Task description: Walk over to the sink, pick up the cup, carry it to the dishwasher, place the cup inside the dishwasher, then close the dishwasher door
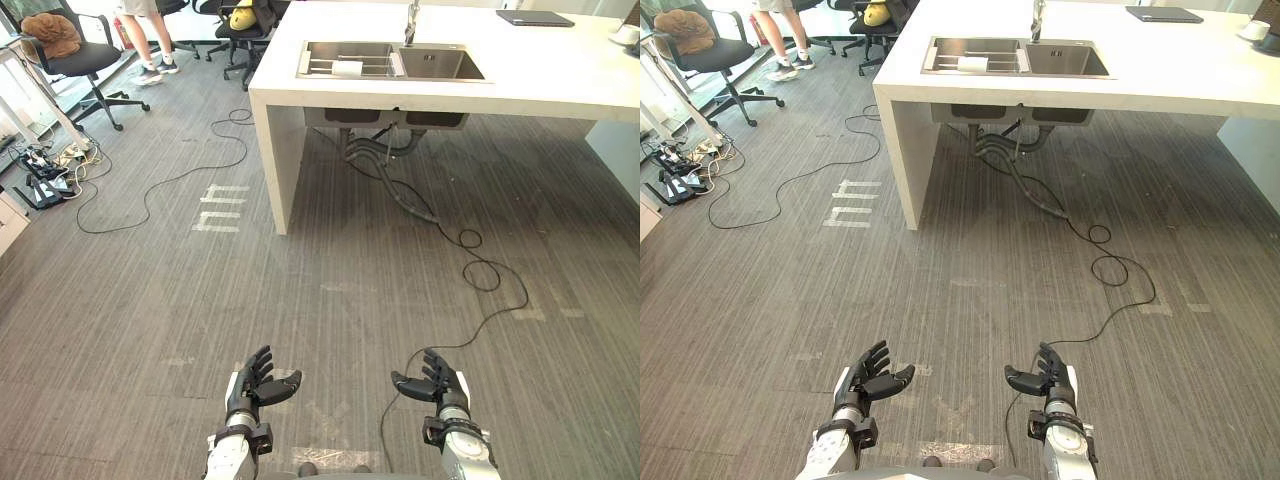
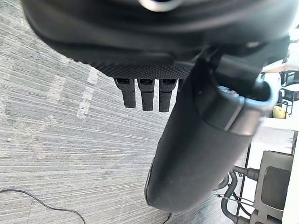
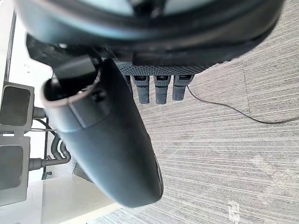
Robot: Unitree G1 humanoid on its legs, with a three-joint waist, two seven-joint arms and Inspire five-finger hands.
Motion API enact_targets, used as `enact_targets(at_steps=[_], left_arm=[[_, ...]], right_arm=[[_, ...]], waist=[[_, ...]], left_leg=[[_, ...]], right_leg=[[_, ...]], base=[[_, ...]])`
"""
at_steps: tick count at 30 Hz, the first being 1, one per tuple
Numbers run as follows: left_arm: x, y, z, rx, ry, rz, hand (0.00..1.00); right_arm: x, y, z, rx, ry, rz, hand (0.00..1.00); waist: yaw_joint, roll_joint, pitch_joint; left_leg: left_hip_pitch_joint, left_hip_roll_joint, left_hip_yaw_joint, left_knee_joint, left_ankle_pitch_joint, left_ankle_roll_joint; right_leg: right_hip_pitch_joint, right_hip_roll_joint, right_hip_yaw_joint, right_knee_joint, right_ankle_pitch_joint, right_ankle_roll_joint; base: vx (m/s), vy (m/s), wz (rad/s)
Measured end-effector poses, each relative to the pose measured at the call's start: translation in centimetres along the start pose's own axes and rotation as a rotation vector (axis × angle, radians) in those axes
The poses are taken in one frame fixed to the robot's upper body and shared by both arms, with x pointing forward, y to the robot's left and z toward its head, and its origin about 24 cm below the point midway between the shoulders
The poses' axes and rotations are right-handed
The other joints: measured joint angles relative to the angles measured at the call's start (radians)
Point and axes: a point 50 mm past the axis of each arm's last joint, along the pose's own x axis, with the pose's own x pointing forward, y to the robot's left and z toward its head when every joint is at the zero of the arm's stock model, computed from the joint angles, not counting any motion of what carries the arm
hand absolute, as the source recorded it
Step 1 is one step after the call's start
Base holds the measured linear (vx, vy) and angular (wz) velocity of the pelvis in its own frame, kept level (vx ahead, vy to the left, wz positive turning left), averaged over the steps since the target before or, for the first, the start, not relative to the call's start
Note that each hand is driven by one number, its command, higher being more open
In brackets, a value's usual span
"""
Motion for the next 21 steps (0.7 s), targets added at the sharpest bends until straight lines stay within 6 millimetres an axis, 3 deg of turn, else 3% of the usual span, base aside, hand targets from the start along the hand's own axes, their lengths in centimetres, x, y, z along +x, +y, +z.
enact_targets(at_steps=[10, 21], left_arm=[[-0.6, 2.3, -2.5, -0.035, 0.115, 0.100, 0.90], [-1.4, 3.9, -4.9, -0.051, 0.232, 0.175, 0.90]], right_arm=[[-0.2, -0.7, -0.6, -0.008, 0.022, -0.014, 0.90], [-0.6, -1.8, -3.4, 0.022, 0.157, -0.045, 0.90]], waist=[[-0.004, 0.017, -0.009], [-0.003, 0.016, -0.012]], left_leg=[[0.000, 0.000, 0.003, 0.002, 0.000, 0.000], [0.000, 0.000, 0.002, 0.000, 0.002, 0.002]], right_leg=[[0.000, 0.000, 0.004, -0.002, 0.006, 0.007], [0.004, 0.000, 0.001, -0.010, 0.012, 0.005]], base=[[0.00, 0.000, 0.00], [0.00, 0.000, 0.00]])
